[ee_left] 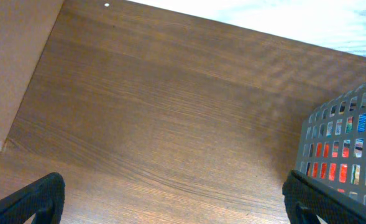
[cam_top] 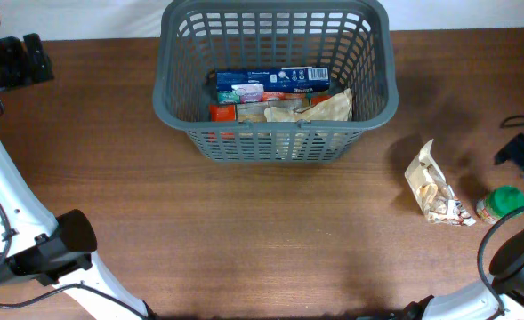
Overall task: Pack container
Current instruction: 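Reach the right gripper to the green-lidded jar and grasp it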
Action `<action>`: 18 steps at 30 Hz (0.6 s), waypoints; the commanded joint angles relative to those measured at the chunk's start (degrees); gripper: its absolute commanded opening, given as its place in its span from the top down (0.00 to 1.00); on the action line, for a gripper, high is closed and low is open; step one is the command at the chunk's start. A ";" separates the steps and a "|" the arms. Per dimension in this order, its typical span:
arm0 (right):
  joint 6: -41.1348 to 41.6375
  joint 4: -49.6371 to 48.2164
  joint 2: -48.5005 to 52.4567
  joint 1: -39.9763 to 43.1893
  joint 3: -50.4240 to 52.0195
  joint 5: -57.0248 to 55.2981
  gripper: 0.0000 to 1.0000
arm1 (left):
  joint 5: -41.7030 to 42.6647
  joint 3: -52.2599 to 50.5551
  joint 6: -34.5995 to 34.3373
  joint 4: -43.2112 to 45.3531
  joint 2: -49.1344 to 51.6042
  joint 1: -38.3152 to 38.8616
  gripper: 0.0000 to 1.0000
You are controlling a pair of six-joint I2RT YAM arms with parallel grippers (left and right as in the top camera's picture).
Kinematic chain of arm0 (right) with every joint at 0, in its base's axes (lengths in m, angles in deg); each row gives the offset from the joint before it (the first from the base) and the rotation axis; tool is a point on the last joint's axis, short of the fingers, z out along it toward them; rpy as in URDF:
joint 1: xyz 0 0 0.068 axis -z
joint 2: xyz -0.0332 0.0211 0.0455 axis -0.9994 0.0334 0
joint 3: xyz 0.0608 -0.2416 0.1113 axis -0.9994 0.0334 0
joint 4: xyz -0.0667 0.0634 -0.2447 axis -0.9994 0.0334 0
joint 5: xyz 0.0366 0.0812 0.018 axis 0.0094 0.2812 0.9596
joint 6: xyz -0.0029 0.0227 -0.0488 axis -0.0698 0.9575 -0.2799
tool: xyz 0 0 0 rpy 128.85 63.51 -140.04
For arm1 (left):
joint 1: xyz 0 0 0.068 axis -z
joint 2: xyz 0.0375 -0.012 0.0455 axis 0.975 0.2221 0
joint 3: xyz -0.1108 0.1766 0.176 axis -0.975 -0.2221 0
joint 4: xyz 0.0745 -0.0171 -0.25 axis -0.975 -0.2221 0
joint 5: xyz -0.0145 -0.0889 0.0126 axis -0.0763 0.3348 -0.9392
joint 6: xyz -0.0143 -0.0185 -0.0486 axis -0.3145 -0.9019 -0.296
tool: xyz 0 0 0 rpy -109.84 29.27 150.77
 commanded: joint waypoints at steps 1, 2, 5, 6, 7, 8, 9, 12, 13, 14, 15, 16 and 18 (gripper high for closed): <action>-0.50 -2.25 -0.02 0.31 3.91 1.40 0.01 | -0.02 -0.22 -0.72 -0.07 -0.07 -0.11 0.01; -0.50 -3.19 -0.02 0.37 4.90 1.38 0.01 | -0.02 -0.22 -0.72 -0.07 -0.07 -0.11 0.01; 0.35 -5.46 -0.02 1.38 7.34 1.20 0.01 | -0.02 -0.22 -0.72 -0.07 -0.07 -0.11 0.01; 1.01 -6.21 -0.02 2.05 8.28 1.20 0.01 | -0.02 -0.22 -0.72 -0.07 -0.07 -0.11 0.01; 1.01 -6.73 -0.02 2.54 8.87 1.27 0.01 | 0.00 -0.22 -0.72 -0.07 -0.07 -0.11 0.01; 1.01 -7.45 -0.02 3.26 9.70 1.42 0.01 | 0.00 -0.22 -0.72 -0.07 -0.07 -0.11 0.01; 1.03 -7.91 -0.02 3.87 10.40 1.46 0.01 | -0.02 -0.22 -0.72 -0.07 -0.07 -0.11 0.01; 1.07 -9.81 -0.02 5.51 12.48 3.17 0.01 | -0.02 -0.22 -0.72 -0.07 -0.07 -0.11 0.01; 1.29 -10.36 -0.02 5.88 13.00 3.72 0.01 | -0.02 -0.22 -0.72 -0.07 -0.07 -0.11 0.01; 1.42 -10.75 -0.02 6.10 13.40 4.24 0.01 | 0.00 -0.22 -0.72 -0.07 -0.07 -0.11 0.01; 1.42 -11.08 -0.02 6.23 13.62 4.92 0.01 | -0.02 -0.22 -0.72 -0.07 -0.07 -0.11 0.01; 1.42 -11.19 -0.02 6.23 13.62 5.09 0.01 | 0.00 -0.22 -0.72 -0.07 -0.07 -0.11 0.01; 1.42 -11.56 -0.02 6.03 13.60 5.14 0.01 | 0.00 -0.22 -0.72 -0.07 -0.07 -0.11 0.01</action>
